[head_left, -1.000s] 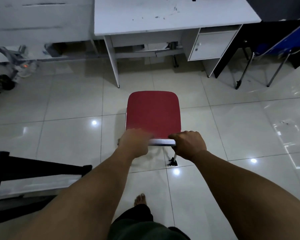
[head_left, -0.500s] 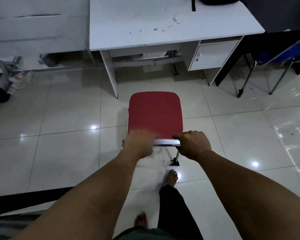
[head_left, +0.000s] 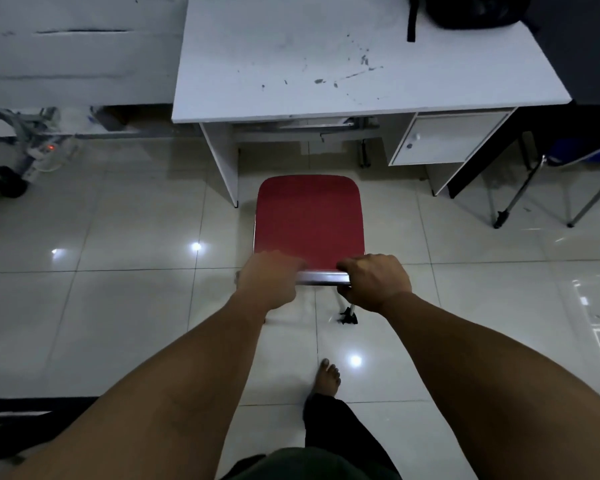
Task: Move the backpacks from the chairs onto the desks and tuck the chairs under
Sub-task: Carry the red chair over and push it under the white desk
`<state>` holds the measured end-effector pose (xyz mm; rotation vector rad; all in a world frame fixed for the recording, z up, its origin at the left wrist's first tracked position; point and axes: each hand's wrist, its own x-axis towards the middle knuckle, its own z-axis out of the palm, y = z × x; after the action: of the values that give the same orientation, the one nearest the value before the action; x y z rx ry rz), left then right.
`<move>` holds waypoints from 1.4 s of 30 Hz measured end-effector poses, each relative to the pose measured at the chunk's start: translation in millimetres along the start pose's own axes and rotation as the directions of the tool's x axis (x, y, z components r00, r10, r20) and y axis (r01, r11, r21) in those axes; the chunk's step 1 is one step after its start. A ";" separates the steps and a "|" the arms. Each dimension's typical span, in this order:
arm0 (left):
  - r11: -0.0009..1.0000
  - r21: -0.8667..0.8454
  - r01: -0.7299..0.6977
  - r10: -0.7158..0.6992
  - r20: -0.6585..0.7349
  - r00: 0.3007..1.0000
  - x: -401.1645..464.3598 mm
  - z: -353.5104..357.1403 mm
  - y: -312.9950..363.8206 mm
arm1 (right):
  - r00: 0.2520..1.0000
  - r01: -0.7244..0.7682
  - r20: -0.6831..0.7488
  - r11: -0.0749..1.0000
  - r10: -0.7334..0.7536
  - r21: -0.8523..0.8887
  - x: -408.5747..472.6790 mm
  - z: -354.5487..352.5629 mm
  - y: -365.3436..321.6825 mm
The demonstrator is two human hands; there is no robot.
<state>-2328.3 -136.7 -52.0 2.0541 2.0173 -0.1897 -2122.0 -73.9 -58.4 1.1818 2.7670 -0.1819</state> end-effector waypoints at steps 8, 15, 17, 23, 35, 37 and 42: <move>0.998 -0.028 0.059 -0.058 0.006 0.998 47.2 -11.0 -7.7 | 0.998 0.061 0.009 0.998 -0.061 0.014 45.5 -5.0 33.6; 0.999 -0.022 0.041 -0.041 -0.005 0.999 83.9 -22.7 -21.2 | 0.995 0.094 -0.023 0.996 -0.094 0.007 84.1 -10.3 54.7; 0.999 -0.023 0.030 -0.030 -0.007 1.000 94.4 -26.7 -25.5 | 0.994 0.103 -0.036 0.995 -0.103 0.004 95.2 -11.4 60.8; 1.000 -0.009 0.020 -0.020 -0.023 1.000 131.5 -40.9 -44.0 | 0.995 0.093 -0.035 0.996 -0.093 0.005 135.3 -20.5 74.1; 0.999 -0.011 0.041 -0.042 -0.031 0.999 225.4 -68.4 -85.4 | 0.996 0.089 0.015 0.996 -0.089 -0.029 236.8 -39.1 111.9; 0.999 -0.010 0.053 -0.053 -0.031 0.998 237.5 -72.3 -92.1 | 0.995 0.098 0.019 0.995 -0.097 -0.036 250.3 -40.9 115.8; 0.999 -0.022 0.047 -0.048 -0.037 0.998 272.8 -82.1 -105.1 | 0.995 0.098 -0.003 0.993 -0.098 -0.060 287.1 -47.9 132.1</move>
<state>-2431.8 148.8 -56.2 2.0126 2.0824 -0.1388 -2226.5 228.1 -66.2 1.0353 2.8158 -0.1040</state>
